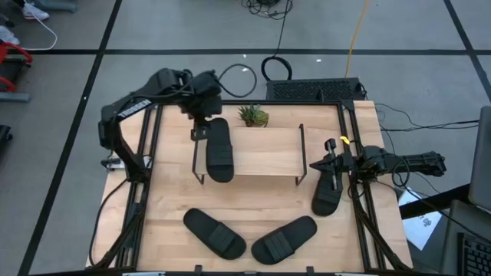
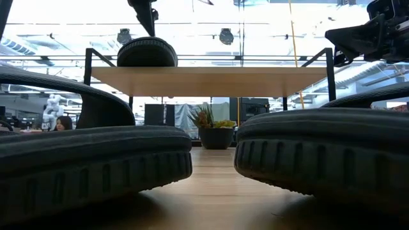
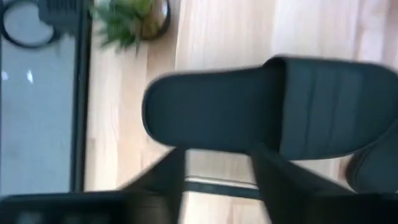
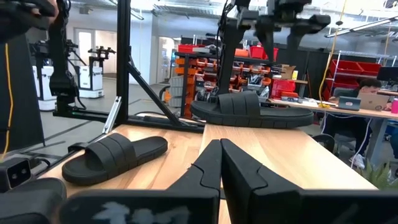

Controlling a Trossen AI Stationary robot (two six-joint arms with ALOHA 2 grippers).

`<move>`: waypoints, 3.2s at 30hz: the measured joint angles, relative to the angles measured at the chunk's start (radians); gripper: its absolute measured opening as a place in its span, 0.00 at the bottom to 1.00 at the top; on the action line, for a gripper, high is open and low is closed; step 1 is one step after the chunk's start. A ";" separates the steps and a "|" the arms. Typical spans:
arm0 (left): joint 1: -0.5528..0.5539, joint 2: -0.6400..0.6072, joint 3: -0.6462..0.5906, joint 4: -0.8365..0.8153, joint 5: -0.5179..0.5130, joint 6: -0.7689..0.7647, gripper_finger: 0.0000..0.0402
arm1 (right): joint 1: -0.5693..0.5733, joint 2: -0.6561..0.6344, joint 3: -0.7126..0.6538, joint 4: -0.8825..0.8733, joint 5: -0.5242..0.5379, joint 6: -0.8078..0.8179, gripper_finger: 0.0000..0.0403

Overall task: Pick and place slides into the shelf
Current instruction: Put the black slide on the shelf

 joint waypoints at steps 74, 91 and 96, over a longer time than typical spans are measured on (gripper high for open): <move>-0.073 0.005 -0.378 0.163 0.021 0.015 0.00 | 0.000 0.005 -0.001 0.018 0.004 0.011 0.00; -0.129 -0.020 -0.122 0.094 -0.149 0.023 0.00 | 0.000 0.006 0.001 0.018 0.004 0.001 0.00; -0.144 -0.024 -0.104 0.156 -0.109 0.042 0.00 | 0.000 0.006 0.001 0.018 0.004 0.000 0.00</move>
